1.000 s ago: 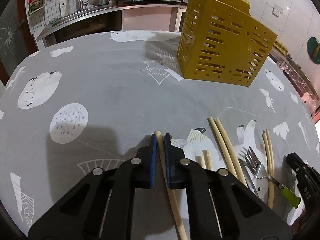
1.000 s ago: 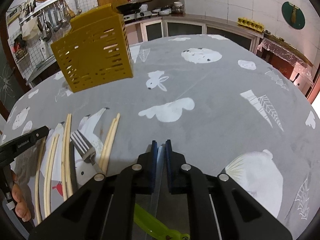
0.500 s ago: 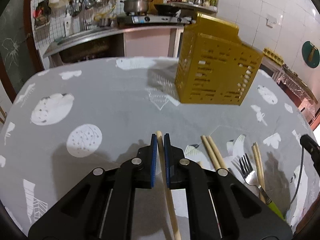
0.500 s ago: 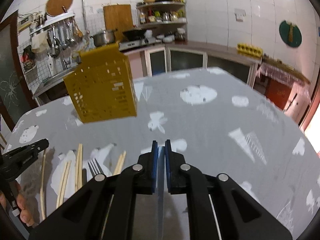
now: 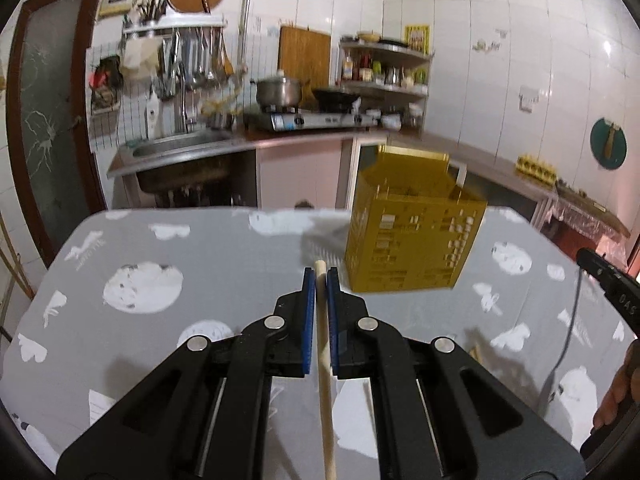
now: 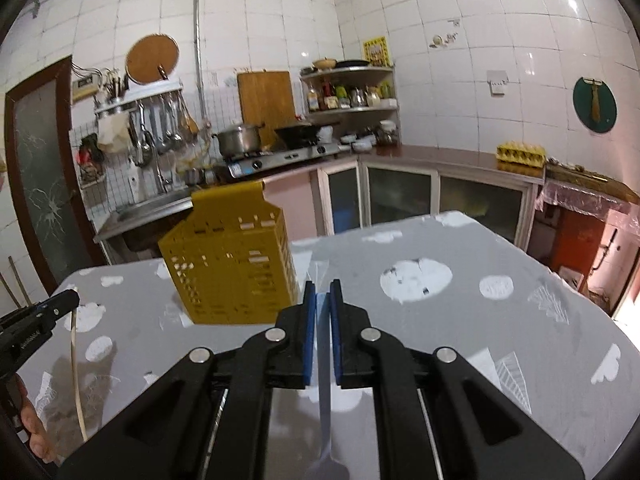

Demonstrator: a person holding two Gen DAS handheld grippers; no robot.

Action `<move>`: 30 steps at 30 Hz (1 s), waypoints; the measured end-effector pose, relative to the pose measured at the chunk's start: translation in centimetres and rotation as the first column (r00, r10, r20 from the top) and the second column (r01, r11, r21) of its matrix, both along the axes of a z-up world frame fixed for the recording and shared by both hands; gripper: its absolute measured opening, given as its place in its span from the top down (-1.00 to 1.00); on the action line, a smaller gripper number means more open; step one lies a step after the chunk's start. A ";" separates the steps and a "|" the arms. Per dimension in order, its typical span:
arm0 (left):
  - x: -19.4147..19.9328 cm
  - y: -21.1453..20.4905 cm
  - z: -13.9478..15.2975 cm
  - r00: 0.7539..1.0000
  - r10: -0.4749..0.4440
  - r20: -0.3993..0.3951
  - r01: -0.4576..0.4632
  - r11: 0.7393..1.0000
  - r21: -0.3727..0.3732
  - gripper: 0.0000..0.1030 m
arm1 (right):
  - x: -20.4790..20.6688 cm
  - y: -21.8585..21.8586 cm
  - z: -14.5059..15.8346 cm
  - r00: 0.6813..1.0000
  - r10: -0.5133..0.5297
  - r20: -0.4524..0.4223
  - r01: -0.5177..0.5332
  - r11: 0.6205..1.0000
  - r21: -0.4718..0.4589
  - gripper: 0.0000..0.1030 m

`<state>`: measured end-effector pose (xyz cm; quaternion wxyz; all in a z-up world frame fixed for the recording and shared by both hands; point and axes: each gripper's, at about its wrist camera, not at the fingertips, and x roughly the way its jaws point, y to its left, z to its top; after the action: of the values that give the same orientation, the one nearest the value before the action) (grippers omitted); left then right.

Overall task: Organize utensils
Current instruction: 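Lift and carry the spoon and chopstick over the yellow holder with both grippers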

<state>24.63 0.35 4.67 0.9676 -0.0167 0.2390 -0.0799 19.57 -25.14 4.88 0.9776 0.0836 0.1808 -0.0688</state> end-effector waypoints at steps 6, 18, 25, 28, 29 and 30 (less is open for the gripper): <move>-0.6 -0.2 1.6 0.996 0.015 0.084 -0.014 1.000 -0.012 0.91 | 0.6 0.4 1.3 0.997 0.037 0.066 -0.036 0.999 -0.026 0.85; 0.4 1.0 4.4 0.985 0.043 0.168 -0.031 0.997 -0.077 0.91 | 1.3 0.5 3.5 0.986 0.063 0.155 -0.059 0.998 -0.029 0.85; 2.1 1.1 6.9 0.975 0.045 0.219 -0.022 0.994 -0.107 0.91 | 2.6 0.2 6.1 0.980 0.054 0.193 -0.051 0.999 -0.018 0.85; 2.8 0.6 8.4 0.968 0.037 0.248 -0.009 0.994 -0.111 0.91 | 3.4 0.3 7.6 0.975 0.053 0.216 -0.049 0.999 -0.023 0.85; 3.0 0.3 9.2 0.964 0.032 0.265 -0.003 0.994 -0.110 0.91 | 3.7 0.4 8.3 0.973 0.053 0.226 -0.049 0.998 -0.025 0.85; 3.2 0.0 9.8 0.960 0.027 0.277 0.003 0.994 -0.109 0.91 | 4.0 0.5 9.0 0.970 0.055 0.236 -0.050 0.998 -0.024 0.85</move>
<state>27.82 0.39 14.43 0.9897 -0.0591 0.0957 -0.0885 23.60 -24.67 13.84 0.9943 0.0776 0.0644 -0.0341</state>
